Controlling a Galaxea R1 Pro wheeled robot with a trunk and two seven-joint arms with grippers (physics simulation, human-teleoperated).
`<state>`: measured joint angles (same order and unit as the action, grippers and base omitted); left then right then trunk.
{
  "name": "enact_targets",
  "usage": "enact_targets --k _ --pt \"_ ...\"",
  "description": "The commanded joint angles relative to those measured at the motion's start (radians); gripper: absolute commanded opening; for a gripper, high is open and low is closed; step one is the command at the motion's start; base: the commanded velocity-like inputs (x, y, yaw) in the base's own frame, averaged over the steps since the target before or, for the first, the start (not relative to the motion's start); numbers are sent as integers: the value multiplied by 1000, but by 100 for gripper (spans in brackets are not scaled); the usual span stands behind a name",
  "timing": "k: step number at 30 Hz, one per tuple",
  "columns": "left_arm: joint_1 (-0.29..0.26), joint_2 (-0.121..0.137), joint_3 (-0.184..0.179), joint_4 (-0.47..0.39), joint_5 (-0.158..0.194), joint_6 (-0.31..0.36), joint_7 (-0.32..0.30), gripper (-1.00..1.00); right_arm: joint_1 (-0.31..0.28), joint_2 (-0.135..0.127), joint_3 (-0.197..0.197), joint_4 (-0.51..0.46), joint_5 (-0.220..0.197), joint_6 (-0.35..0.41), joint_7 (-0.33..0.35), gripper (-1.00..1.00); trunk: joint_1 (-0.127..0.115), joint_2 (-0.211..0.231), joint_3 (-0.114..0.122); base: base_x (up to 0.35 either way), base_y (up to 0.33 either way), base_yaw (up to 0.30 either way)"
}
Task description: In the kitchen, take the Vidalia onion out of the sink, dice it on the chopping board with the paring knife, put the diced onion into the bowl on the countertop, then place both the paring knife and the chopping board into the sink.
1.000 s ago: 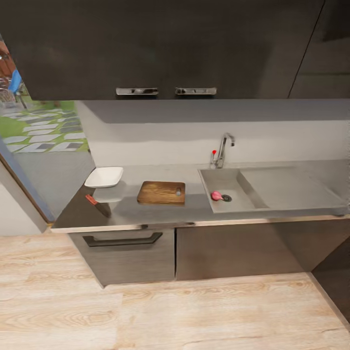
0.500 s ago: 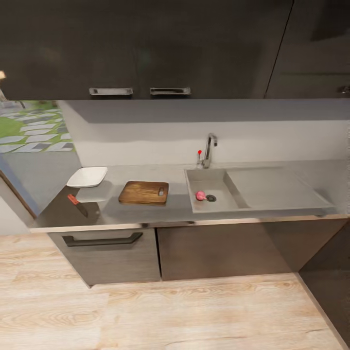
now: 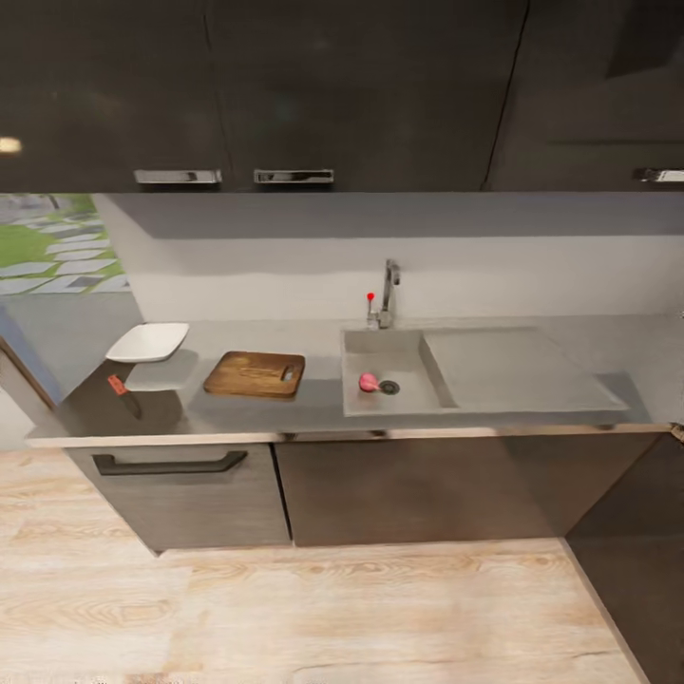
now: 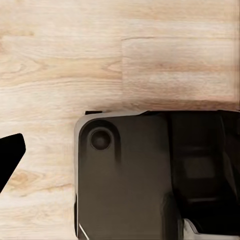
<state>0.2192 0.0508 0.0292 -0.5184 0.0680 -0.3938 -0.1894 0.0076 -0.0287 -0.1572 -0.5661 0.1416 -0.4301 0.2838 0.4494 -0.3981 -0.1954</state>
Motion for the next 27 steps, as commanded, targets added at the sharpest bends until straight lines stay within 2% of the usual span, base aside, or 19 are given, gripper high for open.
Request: enact_targets --k 1,12,27 --pt "0 0 3 -2 7 1 -9 100 0 1 -7 -1 10 -2 6 100 1 -2 -2 -37 -320 26" --pt "0 0 3 -2 7 1 -9 100 0 1 -7 -1 10 -2 6 100 1 -2 7 -53 -288 4" --pt "0 1 3 -3 7 -15 -9 100 0 1 -7 0 10 -3 5 100 1 -2 27 -1 -18 0"
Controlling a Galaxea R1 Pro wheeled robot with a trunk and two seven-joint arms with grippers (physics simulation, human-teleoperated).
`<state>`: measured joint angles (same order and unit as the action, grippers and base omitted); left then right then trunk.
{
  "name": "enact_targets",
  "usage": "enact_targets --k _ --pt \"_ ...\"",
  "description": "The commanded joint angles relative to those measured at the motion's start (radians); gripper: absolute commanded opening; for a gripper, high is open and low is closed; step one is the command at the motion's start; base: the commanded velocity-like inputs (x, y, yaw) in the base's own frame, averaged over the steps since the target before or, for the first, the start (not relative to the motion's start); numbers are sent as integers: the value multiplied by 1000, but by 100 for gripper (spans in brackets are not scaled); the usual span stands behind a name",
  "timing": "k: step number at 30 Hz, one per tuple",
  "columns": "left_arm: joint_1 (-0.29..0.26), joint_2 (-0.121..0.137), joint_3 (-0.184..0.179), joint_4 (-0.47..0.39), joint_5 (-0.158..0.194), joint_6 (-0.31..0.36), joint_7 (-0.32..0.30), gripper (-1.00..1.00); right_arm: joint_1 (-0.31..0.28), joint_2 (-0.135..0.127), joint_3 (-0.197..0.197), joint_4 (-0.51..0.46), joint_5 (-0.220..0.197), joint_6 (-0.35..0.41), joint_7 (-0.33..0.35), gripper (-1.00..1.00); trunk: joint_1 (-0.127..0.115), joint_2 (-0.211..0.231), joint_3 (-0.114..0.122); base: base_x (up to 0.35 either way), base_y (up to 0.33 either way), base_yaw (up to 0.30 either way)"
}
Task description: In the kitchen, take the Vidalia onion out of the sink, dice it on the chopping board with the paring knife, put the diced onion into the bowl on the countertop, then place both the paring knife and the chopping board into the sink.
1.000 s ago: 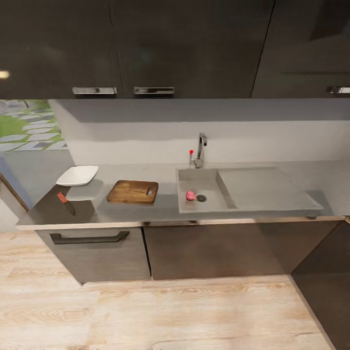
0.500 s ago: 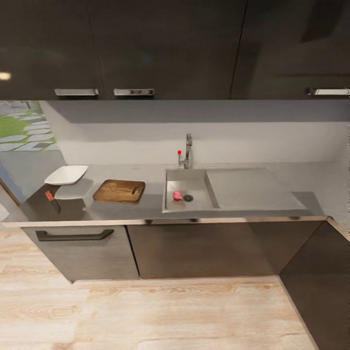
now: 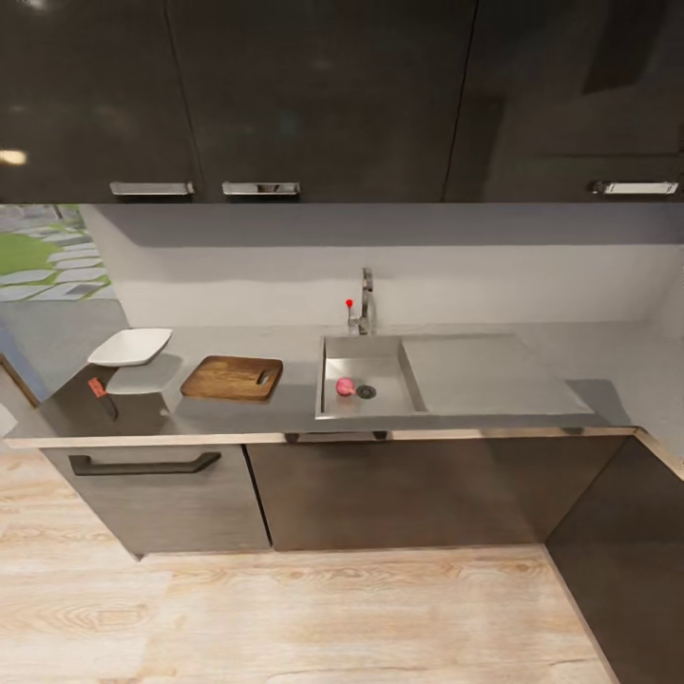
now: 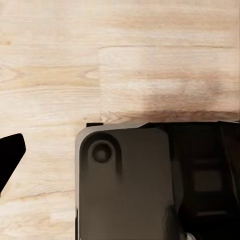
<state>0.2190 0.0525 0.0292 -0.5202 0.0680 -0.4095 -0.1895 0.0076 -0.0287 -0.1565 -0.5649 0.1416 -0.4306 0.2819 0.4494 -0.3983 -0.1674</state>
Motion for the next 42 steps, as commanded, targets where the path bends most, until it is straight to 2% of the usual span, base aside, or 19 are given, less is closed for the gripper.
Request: enact_targets --k 1,5,16,27,31,35,36,37,39,42 --pt "0 0 3 -1 7 -7 -9 100 0 1 -8 -2 10 -3 7 100 1 -2 -1 0 -85 0" --pt "0 0 3 0 7 -34 -10 100 0 1 -8 -2 10 -3 7 100 1 -2 -1 0 -235 67" --pt "0 0 3 0 7 -38 -9 100 0 1 -6 -1 12 -4 8 100 1 -2 -1 0 -300 57" --pt "0 1 4 6 7 -38 -9 100 0 1 -6 -1 13 -5 7 100 1 -2 -1 0 -26 0" --pt "-38 0 4 3 7 -30 -8 100 0 1 -6 0 13 -5 7 100 1 -2 -1 0 0 0" --pt "-123 0 5 4 6 49 -3 100 0 1 -6 0 15 -5 6 100 1 -2 -1 0 0 0" --pt "-147 -1 5 0 6 91 1 100 0 1 -6 0 16 -5 5 100 1 -2 -1 0 0 0" --pt "-201 -2 3 -18 5 173 23 100 0 1 -6 0 16 -5 5 100 1 -2 -1 0 0 0" --pt "-247 -7 0 -56 3 247 55 100 0 1 -6 0 16 -5 5 100 1 -2 -1 0 0 0" --pt "-288 -31 -3 -138 0 333 76 100 0 0 -7 0 16 -5 5 100 1 -2 -1 0 0 0"
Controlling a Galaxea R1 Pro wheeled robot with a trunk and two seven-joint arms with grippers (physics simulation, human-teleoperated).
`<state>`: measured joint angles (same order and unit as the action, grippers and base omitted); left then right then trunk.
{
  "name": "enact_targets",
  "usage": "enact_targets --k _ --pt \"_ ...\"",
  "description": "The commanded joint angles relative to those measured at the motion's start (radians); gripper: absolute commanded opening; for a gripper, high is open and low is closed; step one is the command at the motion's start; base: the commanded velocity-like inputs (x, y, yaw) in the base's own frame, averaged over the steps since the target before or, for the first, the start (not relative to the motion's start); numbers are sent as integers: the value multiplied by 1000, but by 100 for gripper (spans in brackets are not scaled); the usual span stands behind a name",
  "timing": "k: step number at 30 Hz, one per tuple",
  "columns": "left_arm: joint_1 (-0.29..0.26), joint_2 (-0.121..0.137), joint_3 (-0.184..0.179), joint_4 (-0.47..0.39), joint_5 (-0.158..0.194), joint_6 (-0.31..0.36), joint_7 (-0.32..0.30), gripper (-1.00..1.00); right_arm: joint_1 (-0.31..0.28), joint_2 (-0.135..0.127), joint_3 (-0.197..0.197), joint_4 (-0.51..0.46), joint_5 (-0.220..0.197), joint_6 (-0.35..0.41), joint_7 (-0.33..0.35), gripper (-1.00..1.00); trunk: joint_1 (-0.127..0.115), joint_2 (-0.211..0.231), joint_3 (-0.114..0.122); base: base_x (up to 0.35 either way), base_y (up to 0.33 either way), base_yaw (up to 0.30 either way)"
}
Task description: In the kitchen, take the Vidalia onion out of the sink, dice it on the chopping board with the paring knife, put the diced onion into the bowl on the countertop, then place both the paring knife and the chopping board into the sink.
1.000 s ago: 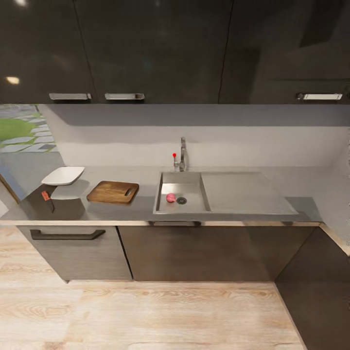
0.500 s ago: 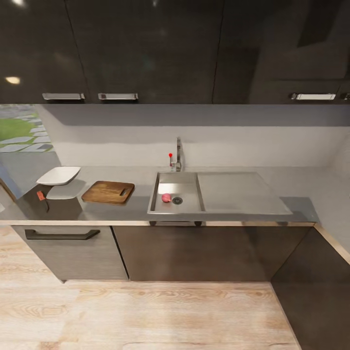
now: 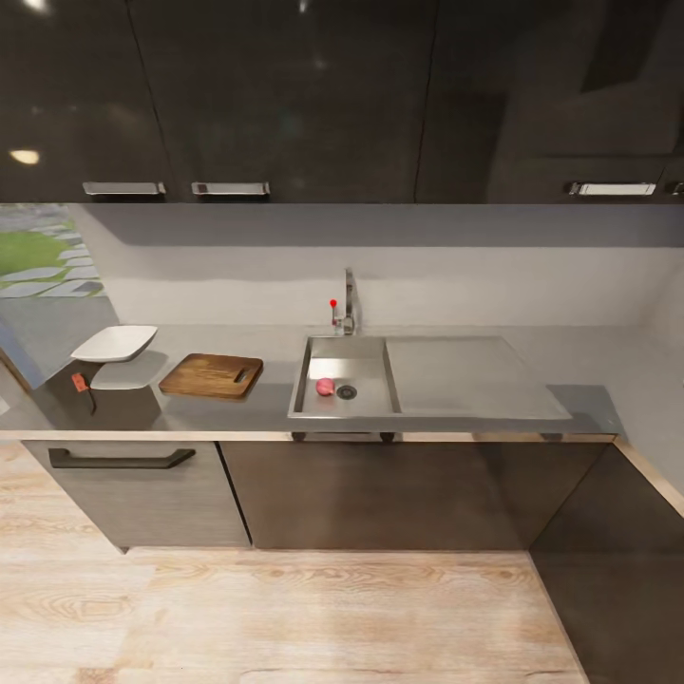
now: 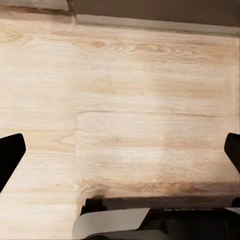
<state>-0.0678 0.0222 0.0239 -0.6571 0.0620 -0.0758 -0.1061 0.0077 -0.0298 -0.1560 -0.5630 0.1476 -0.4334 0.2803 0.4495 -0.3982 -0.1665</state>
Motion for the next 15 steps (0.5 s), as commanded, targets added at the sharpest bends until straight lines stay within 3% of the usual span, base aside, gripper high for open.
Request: enact_targets --k 1,4,7,11,13,15 --pt "-26 -18 -2 -68 -2 63 -2 100 0 1 -9 -2 10 -2 7 100 0 -2 -2 0 0 0" --pt "-70 -49 -30 -186 -37 183 2 100 0 1 -9 -2 10 -2 7 100 0 -2 -2 0 0 0" --pt "-94 -71 -94 -340 -80 304 4 100 0 0 -10 5 11 -2 0 100 0 -2 -2 0 0 0" --pt "-104 -81 -157 -526 -96 430 5 100 0 0 -10 25 12 -2 -58 100 0 -2 -2 0 0 0" --pt "-114 -91 -166 -590 -97 480 4 100 0 1 -8 28 12 -2 -84 100 0 -2 -2 0 0 0" --pt "-142 -112 -174 -682 -98 582 3 100 0 1 -7 30 12 -2 -109 100 0 -2 -2 0 0 0"
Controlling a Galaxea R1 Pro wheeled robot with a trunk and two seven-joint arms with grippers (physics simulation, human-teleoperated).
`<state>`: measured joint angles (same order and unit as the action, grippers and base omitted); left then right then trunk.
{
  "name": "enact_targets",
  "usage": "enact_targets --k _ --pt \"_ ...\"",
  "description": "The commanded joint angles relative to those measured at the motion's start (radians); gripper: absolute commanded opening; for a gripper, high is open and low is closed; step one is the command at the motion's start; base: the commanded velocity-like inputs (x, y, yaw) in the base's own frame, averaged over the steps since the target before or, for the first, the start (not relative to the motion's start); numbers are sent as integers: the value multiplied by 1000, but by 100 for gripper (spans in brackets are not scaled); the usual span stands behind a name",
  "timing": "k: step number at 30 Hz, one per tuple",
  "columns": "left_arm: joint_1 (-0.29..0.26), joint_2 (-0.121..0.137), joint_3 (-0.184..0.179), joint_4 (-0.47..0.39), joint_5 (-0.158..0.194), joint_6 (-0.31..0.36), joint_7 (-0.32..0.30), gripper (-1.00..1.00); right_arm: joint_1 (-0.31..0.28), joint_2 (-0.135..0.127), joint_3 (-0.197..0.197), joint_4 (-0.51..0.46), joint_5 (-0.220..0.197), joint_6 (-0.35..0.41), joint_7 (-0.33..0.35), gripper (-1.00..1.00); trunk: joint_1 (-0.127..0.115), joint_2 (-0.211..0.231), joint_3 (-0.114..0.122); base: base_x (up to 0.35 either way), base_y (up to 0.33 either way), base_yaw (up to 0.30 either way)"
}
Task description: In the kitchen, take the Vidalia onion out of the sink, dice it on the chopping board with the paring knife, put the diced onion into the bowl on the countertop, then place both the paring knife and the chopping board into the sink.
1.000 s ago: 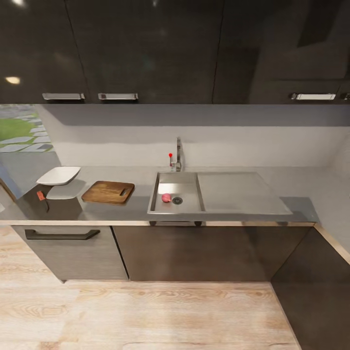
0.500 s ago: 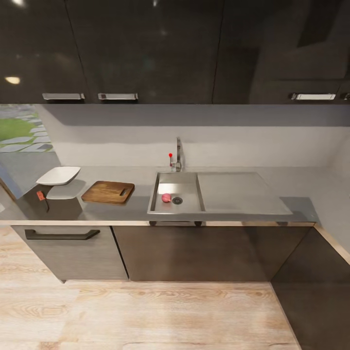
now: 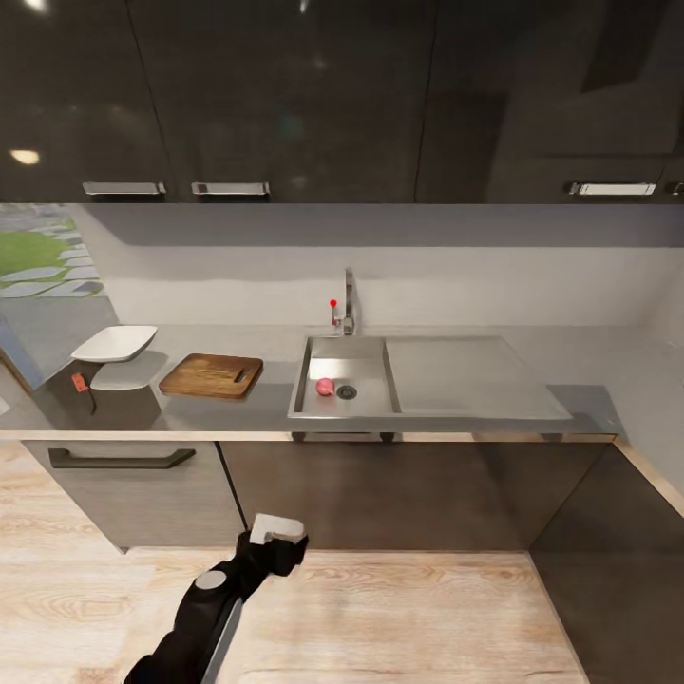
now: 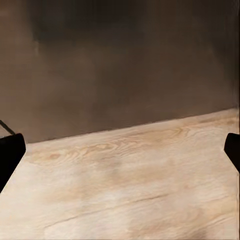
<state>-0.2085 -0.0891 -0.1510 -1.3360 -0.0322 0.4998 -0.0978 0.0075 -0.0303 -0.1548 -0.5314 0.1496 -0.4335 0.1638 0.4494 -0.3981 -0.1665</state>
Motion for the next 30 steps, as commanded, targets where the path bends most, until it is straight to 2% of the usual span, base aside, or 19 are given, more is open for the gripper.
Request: enact_targets --k 1,3,8,9,10,12,19,22,24,27,30 --pt "-14 -5 -3 -32 -5 40 -5 100 0 1 -8 -1 10 -1 2 100 1 -2 -2 0 0 0" --pt "-38 -9 -19 -63 -5 73 -6 100 0 1 -8 0 10 0 -2 100 1 -2 -2 0 0 0" --pt "-165 -14 -91 -99 -6 145 -3 100 0 2 -8 1 10 1 -5 100 1 -2 -2 0 0 0" --pt "-192 -15 -97 -102 -6 181 -3 100 0 2 -8 1 10 1 -6 100 1 -2 -2 0 0 0" --pt "-279 -18 -105 -118 -5 294 -3 100 0 1 -8 1 10 1 -6 100 1 -2 -2 0 0 0" --pt "-331 -20 -106 -123 -4 337 -3 100 0 1 -8 1 10 2 -6 100 1 -2 -2 0 0 0" --pt "-450 -22 -107 -122 2 379 -2 100 0 2 -8 1 10 2 -6 100 1 -2 -2 0 0 0" --pt "-515 -25 -107 -120 4 443 -4 100 0 3 -8 1 10 2 -6 100 1 -2 -2 0 0 0" --pt "-571 -30 -106 -104 6 482 -6 100 0 3 -8 1 9 3 -6 100 1 -2 -2 0 0 0" --pt "-633 -47 -106 -73 11 496 -6 100 0 3 -8 1 9 3 -6 100 1 -2 -2 0 0 0" --pt "-706 -56 -105 1 14 500 -6 100 0 3 -8 1 9 3 -6 100 1 -2 -2 0 0 0"
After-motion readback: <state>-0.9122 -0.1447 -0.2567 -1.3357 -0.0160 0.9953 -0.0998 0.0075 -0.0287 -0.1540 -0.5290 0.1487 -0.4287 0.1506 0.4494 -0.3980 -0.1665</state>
